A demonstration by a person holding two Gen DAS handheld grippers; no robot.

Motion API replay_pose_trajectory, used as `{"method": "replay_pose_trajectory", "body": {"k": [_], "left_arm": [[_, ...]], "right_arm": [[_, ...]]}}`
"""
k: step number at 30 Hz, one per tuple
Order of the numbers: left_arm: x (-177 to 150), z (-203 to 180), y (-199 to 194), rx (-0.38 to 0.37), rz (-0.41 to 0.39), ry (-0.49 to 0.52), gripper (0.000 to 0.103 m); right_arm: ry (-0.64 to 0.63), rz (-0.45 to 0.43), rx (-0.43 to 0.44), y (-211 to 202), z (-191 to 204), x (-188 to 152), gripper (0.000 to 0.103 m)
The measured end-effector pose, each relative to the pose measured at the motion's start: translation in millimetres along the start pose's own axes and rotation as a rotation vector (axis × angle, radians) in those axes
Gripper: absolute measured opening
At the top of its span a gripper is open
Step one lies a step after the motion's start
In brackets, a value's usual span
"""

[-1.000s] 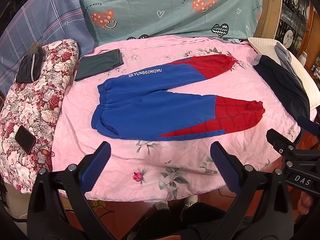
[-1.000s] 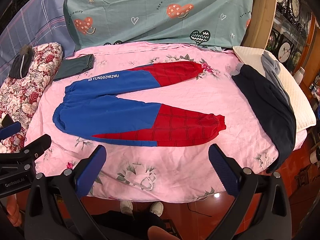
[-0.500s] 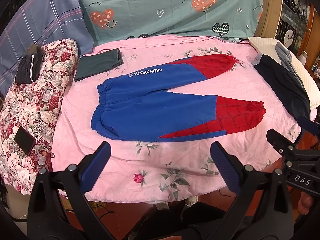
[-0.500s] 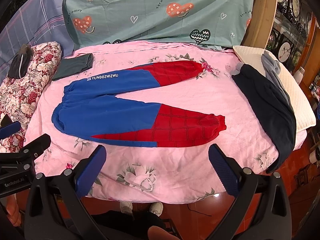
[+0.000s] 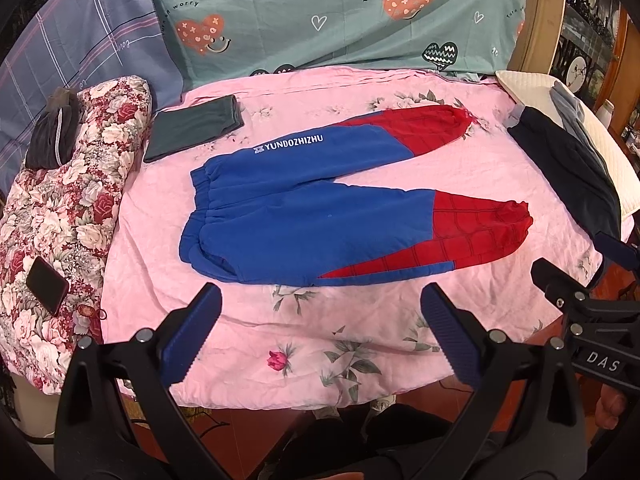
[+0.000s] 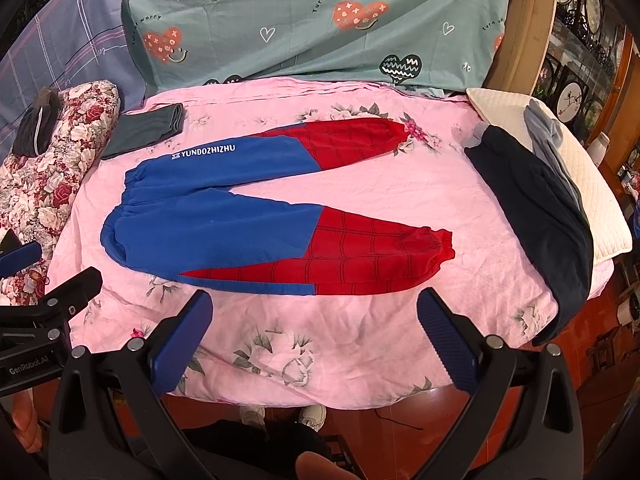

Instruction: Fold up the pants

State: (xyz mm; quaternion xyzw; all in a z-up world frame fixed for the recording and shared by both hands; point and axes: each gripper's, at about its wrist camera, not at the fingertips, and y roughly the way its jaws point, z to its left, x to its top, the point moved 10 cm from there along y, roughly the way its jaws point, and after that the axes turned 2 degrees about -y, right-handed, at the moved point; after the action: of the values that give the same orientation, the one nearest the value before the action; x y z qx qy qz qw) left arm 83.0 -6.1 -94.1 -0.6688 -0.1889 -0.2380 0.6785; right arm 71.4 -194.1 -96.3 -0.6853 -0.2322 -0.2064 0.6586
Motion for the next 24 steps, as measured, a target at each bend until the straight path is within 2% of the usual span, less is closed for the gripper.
{"method": "replay_pose_trajectory", "body": {"k": [17, 21, 24], "left_arm": [[11, 13, 24, -0.024, 0.031, 0.022, 0.101], [7, 57, 51, 0.029, 0.060, -0.004, 0.101], [-3, 113, 83, 0.081, 0.117, -0.084, 0.101]], "right_arm": [[0.008, 0.030, -0.030, 14, 8, 8, 0.102], [0.039, 0.051, -0.048, 25, 3, 6, 0.102], [0.063, 0.079, -0.059, 39, -3, 0, 0.102]]}}
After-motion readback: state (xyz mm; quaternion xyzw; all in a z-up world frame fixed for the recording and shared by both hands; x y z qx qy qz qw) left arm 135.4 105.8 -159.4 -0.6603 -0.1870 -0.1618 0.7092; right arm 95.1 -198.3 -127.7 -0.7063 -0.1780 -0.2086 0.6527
